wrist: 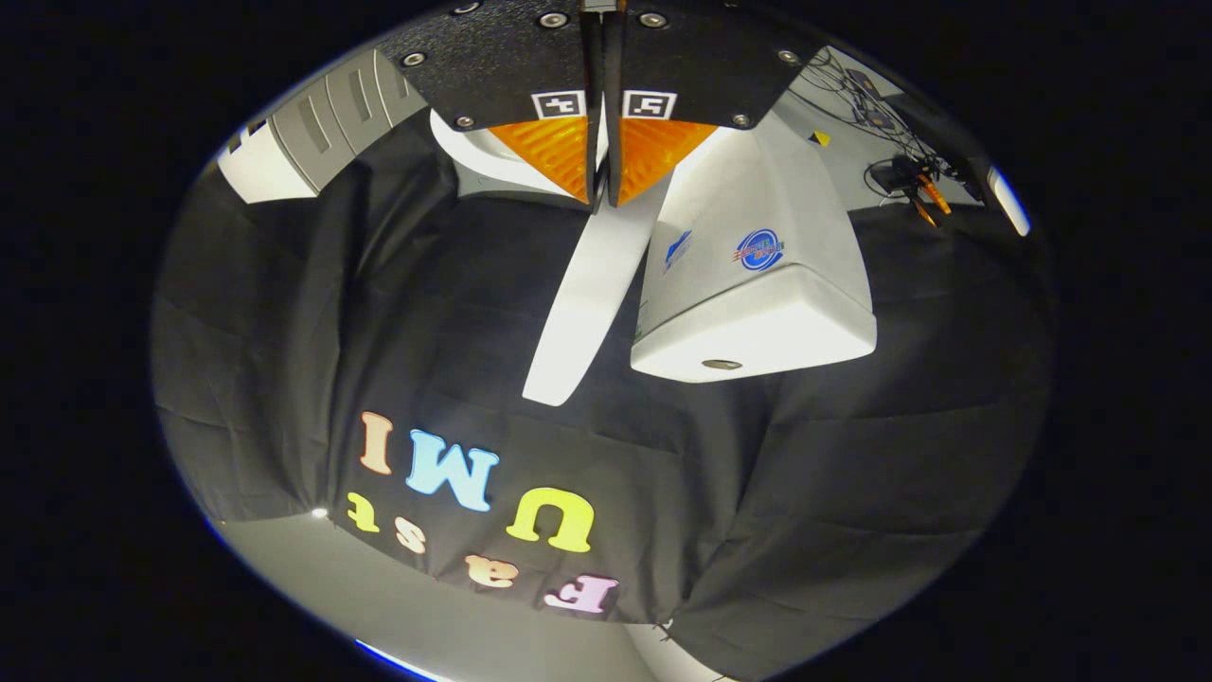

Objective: Open the toilet lid.

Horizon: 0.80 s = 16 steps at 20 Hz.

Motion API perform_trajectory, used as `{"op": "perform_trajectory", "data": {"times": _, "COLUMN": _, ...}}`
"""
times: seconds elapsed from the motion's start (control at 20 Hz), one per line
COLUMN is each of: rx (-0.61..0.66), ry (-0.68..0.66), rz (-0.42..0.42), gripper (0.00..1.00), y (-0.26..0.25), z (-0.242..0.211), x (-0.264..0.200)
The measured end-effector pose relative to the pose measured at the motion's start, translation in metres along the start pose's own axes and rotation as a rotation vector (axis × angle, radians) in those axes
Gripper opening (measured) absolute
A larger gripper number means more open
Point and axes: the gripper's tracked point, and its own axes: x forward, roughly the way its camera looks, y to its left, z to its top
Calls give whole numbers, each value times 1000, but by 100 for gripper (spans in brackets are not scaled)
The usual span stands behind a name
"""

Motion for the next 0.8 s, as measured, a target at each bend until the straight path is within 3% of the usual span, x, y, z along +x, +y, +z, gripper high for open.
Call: {"op": "perform_trajectory", "data": {"times": 0.8, "rx": 7, "ry": -16, "rz": 152, "gripper": 0, "y": 72, "z": 24, "x": 10}}
